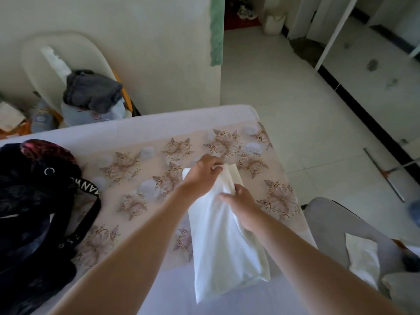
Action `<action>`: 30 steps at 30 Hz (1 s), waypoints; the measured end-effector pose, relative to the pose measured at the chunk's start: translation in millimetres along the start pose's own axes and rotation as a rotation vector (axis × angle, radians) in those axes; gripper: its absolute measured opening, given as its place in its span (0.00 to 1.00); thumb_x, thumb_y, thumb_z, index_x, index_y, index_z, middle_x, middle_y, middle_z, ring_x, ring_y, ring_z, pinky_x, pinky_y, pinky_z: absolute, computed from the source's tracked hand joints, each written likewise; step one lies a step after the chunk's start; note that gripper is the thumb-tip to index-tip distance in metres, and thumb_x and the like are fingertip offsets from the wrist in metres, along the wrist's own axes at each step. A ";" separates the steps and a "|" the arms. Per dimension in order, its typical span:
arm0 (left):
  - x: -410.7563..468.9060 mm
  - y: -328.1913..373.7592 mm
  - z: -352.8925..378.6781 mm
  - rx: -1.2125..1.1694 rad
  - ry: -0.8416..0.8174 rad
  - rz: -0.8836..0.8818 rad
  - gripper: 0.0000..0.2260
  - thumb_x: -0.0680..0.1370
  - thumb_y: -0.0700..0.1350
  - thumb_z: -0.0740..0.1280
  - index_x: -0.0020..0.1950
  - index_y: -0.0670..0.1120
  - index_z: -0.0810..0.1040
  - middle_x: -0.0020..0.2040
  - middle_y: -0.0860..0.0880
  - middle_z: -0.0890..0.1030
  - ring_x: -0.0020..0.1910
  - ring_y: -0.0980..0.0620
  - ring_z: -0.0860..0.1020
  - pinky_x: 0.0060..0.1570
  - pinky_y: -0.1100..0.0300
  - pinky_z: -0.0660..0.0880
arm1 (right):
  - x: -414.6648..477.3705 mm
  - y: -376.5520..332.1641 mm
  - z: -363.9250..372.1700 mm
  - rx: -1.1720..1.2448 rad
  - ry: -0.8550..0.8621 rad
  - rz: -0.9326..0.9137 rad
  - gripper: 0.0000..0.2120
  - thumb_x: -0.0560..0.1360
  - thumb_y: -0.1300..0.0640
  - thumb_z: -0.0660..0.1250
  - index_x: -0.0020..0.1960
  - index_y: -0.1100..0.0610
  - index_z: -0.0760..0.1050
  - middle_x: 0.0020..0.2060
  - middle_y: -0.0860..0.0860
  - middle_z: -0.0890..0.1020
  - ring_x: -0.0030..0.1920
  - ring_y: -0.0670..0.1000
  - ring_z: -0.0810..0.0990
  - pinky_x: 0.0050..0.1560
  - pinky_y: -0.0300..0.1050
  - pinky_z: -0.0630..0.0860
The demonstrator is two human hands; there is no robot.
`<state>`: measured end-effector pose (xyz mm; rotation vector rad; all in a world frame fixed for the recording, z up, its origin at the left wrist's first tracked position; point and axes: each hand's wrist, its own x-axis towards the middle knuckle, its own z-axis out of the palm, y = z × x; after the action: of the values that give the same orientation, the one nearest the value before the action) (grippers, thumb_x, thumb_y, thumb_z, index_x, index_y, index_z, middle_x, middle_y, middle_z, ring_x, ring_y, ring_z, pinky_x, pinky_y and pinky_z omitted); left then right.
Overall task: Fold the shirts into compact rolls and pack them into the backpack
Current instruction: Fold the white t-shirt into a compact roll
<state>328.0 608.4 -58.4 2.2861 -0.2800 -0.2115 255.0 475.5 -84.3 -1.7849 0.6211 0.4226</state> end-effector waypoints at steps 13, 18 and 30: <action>-36.2 -124.9 23.4 0.716 -0.237 -0.063 0.33 0.77 0.66 0.38 0.80 0.56 0.42 0.80 0.47 0.37 0.78 0.45 0.35 0.76 0.47 0.36 | -9.7 91.3 2.0 -0.969 0.039 -0.681 0.25 0.81 0.47 0.52 0.77 0.51 0.62 0.79 0.53 0.60 0.77 0.54 0.61 0.73 0.54 0.65; -55.1 -114.0 40.6 0.636 0.025 -0.042 0.28 0.80 0.56 0.49 0.79 0.49 0.58 0.81 0.44 0.50 0.80 0.42 0.45 0.76 0.43 0.42 | -10.1 94.7 -5.1 -0.970 0.101 -0.582 0.30 0.79 0.43 0.52 0.77 0.56 0.62 0.75 0.55 0.66 0.75 0.55 0.64 0.72 0.54 0.67; -239.7 -75.6 121.7 0.512 -0.054 0.026 0.28 0.81 0.60 0.54 0.80 0.54 0.56 0.80 0.48 0.56 0.79 0.47 0.53 0.75 0.44 0.58 | -61.6 100.7 -30.4 -1.105 0.208 -0.483 0.34 0.75 0.57 0.70 0.75 0.55 0.56 0.58 0.58 0.77 0.49 0.60 0.80 0.44 0.52 0.76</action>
<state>78.3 635.4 -180.5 2.7830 -0.4316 -0.2054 144.2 436.7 -117.2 -2.9618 0.0183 0.2429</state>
